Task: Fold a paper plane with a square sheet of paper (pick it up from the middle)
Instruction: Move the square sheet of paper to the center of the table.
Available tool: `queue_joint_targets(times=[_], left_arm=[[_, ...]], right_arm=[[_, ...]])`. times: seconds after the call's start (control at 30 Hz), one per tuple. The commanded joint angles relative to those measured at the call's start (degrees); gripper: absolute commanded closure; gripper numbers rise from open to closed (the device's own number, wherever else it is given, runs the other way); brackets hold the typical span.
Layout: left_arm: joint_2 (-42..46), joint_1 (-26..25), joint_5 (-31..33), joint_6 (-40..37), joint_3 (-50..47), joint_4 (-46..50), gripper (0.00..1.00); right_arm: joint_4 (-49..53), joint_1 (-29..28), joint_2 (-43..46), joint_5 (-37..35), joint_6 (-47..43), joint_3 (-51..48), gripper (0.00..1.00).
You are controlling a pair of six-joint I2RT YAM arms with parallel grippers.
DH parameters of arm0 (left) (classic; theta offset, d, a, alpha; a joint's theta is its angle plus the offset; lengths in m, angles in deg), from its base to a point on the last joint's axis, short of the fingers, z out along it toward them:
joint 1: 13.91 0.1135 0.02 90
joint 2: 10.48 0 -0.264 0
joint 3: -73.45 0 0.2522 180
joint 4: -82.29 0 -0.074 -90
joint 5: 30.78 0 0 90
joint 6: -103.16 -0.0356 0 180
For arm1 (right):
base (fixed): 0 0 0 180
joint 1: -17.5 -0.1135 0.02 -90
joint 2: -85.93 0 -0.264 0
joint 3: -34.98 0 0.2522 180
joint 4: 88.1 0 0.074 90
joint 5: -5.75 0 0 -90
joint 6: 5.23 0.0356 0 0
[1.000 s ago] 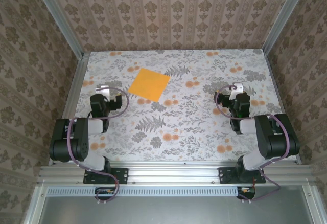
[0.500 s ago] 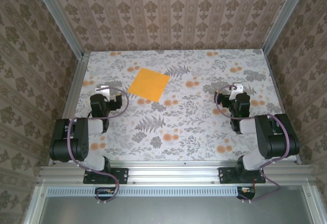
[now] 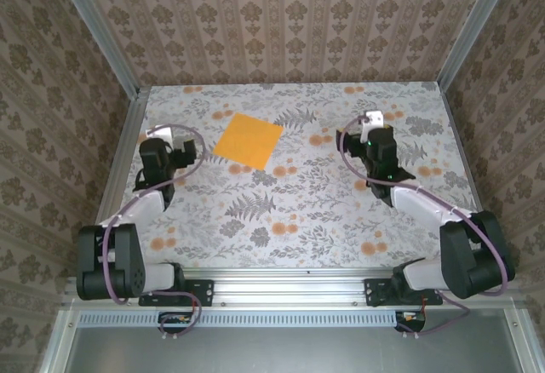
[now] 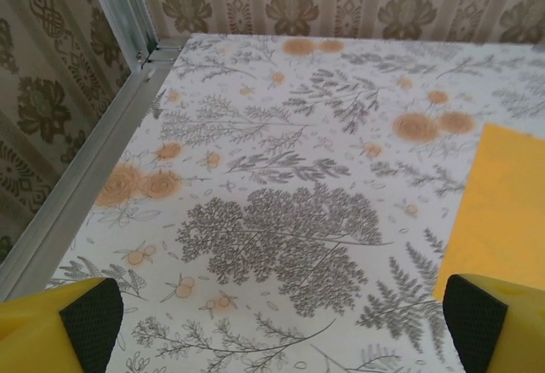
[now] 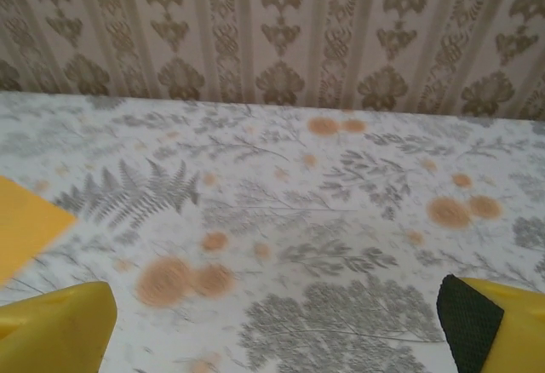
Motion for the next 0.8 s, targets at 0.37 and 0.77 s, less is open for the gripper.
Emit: queue_joint_targets(times=[0.37, 0.77], left_arm=[[-13.2, -2.3, -14.9, 17.9, 26.7, 38.2, 0.01], [-18.9, -4.4, -17.1, 19.7, 31.4, 43.0, 0.04]], right_arm=[[37.0, -18.3, -33.0, 1.5, 17.7, 42.0, 0.0], [57.5, -22.9, -56.2, -1.4, 14.3, 68.8, 0.0]])
